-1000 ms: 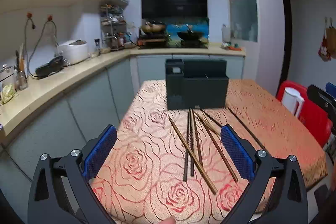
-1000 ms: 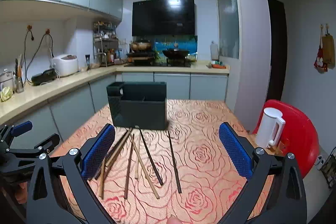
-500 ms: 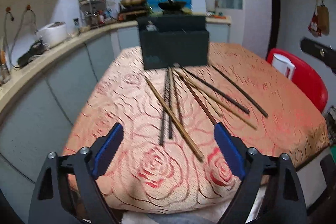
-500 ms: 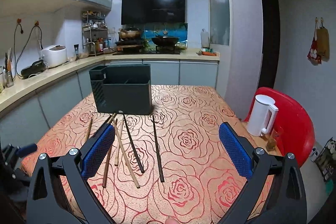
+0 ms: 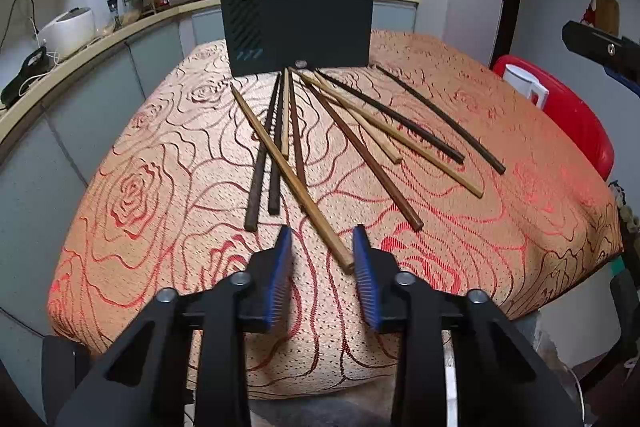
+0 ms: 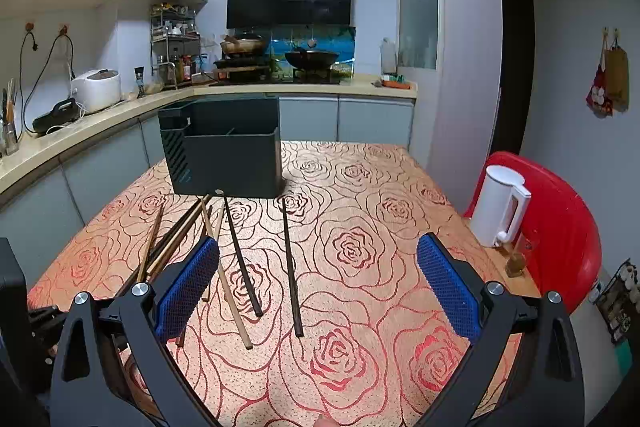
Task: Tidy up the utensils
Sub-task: 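Lower the left tool to the chopsticks and close on a wooden chopstick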
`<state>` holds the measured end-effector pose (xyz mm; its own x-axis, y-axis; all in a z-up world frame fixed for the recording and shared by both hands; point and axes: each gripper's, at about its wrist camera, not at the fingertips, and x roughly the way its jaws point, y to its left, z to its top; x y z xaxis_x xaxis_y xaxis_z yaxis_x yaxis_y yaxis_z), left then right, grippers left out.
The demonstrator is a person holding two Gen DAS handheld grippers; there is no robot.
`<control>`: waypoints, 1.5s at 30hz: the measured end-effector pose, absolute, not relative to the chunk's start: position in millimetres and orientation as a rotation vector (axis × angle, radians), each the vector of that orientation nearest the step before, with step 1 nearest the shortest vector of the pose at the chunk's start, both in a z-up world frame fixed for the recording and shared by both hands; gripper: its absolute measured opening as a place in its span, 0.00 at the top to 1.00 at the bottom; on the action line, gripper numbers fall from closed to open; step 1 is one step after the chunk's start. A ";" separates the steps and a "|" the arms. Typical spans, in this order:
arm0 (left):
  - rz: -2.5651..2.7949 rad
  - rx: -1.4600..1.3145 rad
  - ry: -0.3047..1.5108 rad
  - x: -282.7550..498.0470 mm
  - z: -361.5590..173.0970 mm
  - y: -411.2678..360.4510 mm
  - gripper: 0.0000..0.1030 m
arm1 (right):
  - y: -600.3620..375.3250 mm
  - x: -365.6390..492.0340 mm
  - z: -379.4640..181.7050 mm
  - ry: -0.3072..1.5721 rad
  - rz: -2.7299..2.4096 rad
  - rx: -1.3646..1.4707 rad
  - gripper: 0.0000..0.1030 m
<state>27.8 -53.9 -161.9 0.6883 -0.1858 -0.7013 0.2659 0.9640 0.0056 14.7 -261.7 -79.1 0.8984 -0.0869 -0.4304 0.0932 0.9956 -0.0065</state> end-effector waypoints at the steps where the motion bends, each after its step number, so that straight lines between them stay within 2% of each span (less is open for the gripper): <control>1: -0.256 0.113 0.777 27.8 -163.6 -54.5 0.75 | -264.2 16.0 -80.1 0.452 -0.093 0.025 0.06; 8: -0.252 0.120 0.782 27.8 -165.5 -55.8 0.87 | -277.1 21.0 -86.3 0.478 -0.103 0.068 0.06; 15: -0.255 0.112 0.772 27.2 -162.1 -52.7 0.93 | -279.6 28.2 -96.4 0.517 -0.090 0.077 0.06; 27: -0.277 0.076 0.719 21.5 -132.7 -34.6 0.94 | -296.3 37.6 -111.8 0.564 -0.063 0.141 0.07; 32: -0.274 0.056 0.679 19.3 -115.8 -24.8 0.95 | -296.6 44.0 -123.2 0.594 -0.034 0.127 0.22; 34: -0.271 0.054 0.665 18.8 -111.7 -22.8 0.95 | -294.1 48.0 -132.0 0.623 -0.008 0.122 0.34; 40: -0.266 0.036 0.664 24.1 -108.7 -16.4 0.95 | -271.5 59.9 -162.5 0.698 0.059 0.045 0.60; 43: -0.266 0.033 0.660 25.5 -107.1 -16.1 0.95 | -264.3 64.0 -173.3 0.717 0.059 0.005 0.67; 45: -0.267 0.035 0.658 25.9 -106.8 -16.4 0.95 | -263.2 66.8 -178.3 0.728 0.053 0.002 0.68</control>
<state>25.9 -16.4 -106.8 0.7582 -0.2337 -0.6087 0.2556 0.9654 -0.0521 66.8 -263.2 -178.3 0.7449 0.0494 -0.6653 -0.0483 0.9986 0.0202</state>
